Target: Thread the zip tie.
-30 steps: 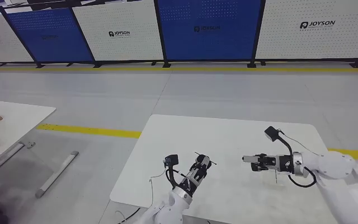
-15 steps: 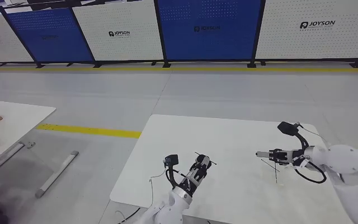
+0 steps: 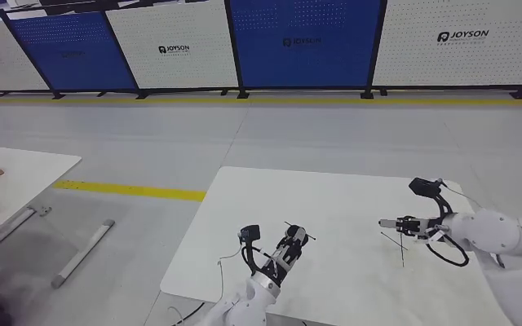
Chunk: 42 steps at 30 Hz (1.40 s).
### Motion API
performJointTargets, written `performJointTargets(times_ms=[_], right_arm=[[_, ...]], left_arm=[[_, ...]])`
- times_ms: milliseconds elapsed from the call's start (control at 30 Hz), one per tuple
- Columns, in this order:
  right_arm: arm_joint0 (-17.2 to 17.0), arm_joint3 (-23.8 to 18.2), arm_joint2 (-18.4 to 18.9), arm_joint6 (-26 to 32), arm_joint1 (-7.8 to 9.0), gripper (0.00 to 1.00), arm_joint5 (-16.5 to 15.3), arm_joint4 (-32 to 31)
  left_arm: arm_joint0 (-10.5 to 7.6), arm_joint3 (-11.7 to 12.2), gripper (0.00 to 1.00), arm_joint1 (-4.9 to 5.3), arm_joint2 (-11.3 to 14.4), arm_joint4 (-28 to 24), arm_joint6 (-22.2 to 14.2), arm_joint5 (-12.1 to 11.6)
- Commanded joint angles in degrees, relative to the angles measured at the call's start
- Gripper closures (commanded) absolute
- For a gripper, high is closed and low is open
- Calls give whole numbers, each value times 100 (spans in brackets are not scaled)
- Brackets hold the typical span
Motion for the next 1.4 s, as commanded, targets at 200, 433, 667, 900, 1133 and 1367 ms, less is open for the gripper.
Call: performJointTargets(times_ms=[200, 433, 667, 900, 1133, 1367], right_arm=[[491, 450, -314, 422, -83, 0, -14, -15], [456, 451, -322, 359, -85, 0, -32, -13], [692, 724, -709, 732, -168, 0, 132, -141], [757, 789, -750, 709, -190, 0, 208, -133], [728, 890, -904, 732, -209, 0, 55, -208], [915, 1132, -1082, 732, -197, 47, 111, -133]], left_arm=[[0, 0, 100, 0, 0, 0, 0, 0], [0, 0, 100, 0, 0, 0, 0, 0], [0, 0, 100, 0, 0, 0, 0, 0], [0, 0, 100, 0, 0, 0, 0, 0], [0, 0, 100, 0, 0, 0, 0, 0], [0, 0, 100, 0, 0, 0, 0, 0]])
